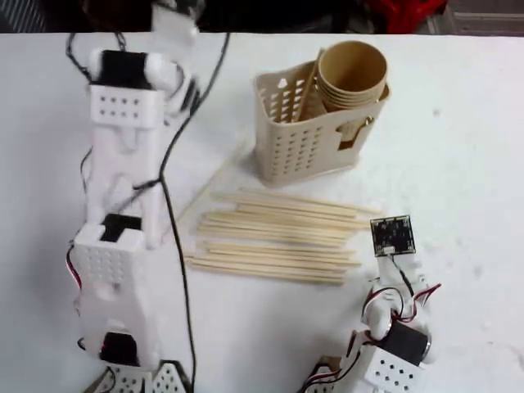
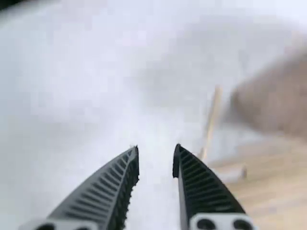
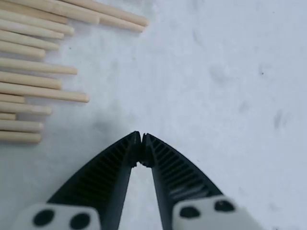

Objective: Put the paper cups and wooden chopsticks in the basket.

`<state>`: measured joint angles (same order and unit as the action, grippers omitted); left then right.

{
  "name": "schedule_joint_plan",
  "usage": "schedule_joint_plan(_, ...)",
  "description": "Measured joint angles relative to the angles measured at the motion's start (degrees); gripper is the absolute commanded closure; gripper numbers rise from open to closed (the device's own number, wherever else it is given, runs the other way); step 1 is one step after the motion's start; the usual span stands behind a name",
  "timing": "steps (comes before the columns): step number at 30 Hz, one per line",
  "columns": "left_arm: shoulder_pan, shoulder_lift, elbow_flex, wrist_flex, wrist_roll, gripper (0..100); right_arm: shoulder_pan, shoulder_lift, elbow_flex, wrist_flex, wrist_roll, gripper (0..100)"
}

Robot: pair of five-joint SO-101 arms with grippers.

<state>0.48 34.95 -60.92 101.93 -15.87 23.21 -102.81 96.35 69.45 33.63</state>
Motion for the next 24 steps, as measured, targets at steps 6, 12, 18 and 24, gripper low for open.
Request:
schedule_joint_plan(6, 0.18, 0.09, 26.2, -6.86, -9.76, 86, 0.0, 0.0, 0.0, 0.0, 0.0, 97.8)
schedule_joint_plan(12, 0.18, 0.09, 41.85, -18.55, -11.69, 86, 0.0, 0.0, 0.0, 0.0, 0.0, 97.8)
schedule_joint_plan(18, 1.49, 0.09, 48.26, -25.58, -11.69, 86, 0.0, 0.0, 0.0, 0.0, 0.0, 97.8)
schedule_joint_plan(24, 3.87, 0.09, 49.32, -26.99, -11.69, 86, 0.0, 0.0, 0.0, 0.0, 0.0, 97.8)
